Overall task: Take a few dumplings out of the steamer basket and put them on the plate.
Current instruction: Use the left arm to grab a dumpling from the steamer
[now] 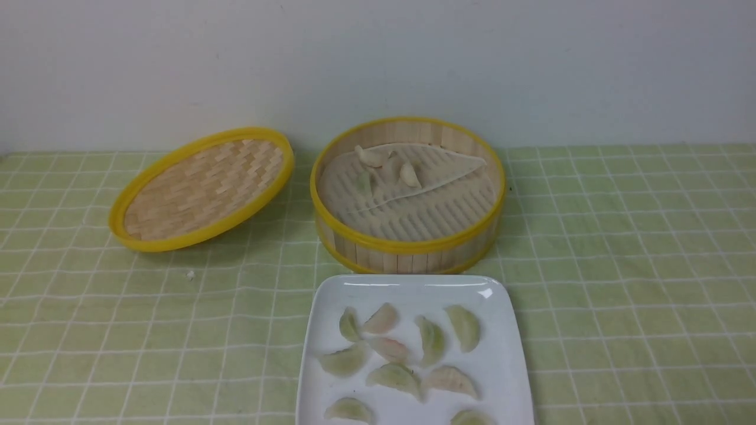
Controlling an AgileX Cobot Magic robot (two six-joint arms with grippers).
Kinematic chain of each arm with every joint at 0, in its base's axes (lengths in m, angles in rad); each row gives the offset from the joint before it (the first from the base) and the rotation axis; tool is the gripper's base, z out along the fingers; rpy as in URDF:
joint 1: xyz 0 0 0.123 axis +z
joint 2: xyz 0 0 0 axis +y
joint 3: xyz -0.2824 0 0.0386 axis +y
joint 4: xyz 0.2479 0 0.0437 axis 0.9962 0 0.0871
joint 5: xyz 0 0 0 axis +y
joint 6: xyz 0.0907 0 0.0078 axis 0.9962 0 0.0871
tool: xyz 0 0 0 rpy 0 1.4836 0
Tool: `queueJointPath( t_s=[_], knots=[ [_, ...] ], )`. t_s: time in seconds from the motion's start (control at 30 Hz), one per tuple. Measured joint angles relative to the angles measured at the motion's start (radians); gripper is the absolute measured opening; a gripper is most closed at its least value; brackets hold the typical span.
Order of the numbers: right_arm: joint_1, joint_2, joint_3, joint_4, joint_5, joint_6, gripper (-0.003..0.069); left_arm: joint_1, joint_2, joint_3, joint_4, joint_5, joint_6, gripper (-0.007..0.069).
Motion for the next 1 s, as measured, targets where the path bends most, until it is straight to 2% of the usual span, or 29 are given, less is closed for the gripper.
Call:
queueJointPath(
  t_s=[0.07, 0.1, 0.13, 0.23, 0.33, 0.4, 0.5, 0.8, 1.0],
  knots=[
    [0.0, 0.0, 0.0, 0.0, 0.0, 0.0, -0.0016, 0.0, 0.133, -0.126, 0.013, 0.205, 0.004, -0.0006],
    [0.0, 0.0, 0.0, 0.0, 0.0, 0.0, -0.0016, 0.0, 0.164, -0.157, 0.015, 0.252, 0.008, -0.0006],
    [0.0, 0.0, 0.0, 0.0, 0.0, 0.0, -0.0016, 0.0, 0.273, -0.262, 0.015, 0.418, 0.039, -0.0006],
    [0.0, 0.0, 0.0, 0.0, 0.0, 0.0, -0.0016, 0.0, 0.527, -0.481, -0.011, 0.744, 0.16, -0.0006],
    [0.0, 0.0, 0.0, 0.0, 0.0, 0.0, -0.0016, 0.0, 0.698, -0.587, -0.06, 0.868, 0.254, -0.0006],
    [0.0, 0.0, 0.0, 0.0, 0.0, 0.0, -0.0016, -0.007, 0.823, -0.671, -0.111, 0.924, 0.333, -0.0006],
    [0.0, 0.0, 0.0, 0.0, 0.0, 0.0, -0.0016, -0.04, 0.952, -0.772, -0.117, 0.933, 0.387, -0.0006],
    [0.0, 0.0, 0.0, 0.0, 0.0, 0.0, -0.0016, -0.213, 1.272, -1.066, -0.039, 0.948, 0.408, -0.0006],
    [0.0, 0.0, 0.0, 0.0, 0.0, 0.0, -0.0016, -0.286, 1.491, -1.282, 0.026, 0.932, 0.413, -0.0006]
  ],
)
